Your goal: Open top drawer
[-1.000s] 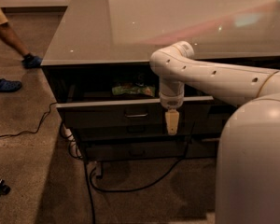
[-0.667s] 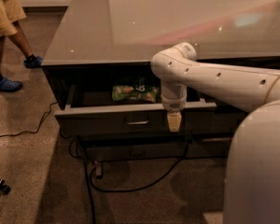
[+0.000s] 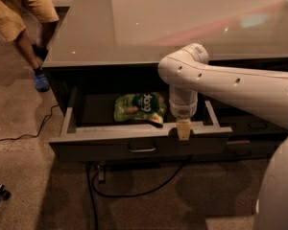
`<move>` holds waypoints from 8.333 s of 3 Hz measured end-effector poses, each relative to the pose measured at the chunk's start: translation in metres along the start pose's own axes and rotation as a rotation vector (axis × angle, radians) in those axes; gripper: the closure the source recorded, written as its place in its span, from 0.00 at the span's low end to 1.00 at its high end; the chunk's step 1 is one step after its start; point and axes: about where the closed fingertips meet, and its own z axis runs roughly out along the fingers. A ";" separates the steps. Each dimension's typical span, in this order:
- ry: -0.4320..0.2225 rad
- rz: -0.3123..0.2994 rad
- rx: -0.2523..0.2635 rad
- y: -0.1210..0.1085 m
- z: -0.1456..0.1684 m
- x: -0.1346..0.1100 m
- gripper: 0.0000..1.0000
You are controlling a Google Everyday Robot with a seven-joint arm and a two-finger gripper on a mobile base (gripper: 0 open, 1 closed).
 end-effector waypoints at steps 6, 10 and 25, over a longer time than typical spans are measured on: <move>-0.291 -0.121 0.003 0.013 0.002 0.023 0.00; -0.357 -0.228 -0.054 0.081 0.003 0.021 0.08; -0.483 -0.280 0.010 0.110 -0.024 0.042 0.88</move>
Offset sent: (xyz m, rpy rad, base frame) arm 0.0000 0.0000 0.0000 0.0000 0.0001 0.0000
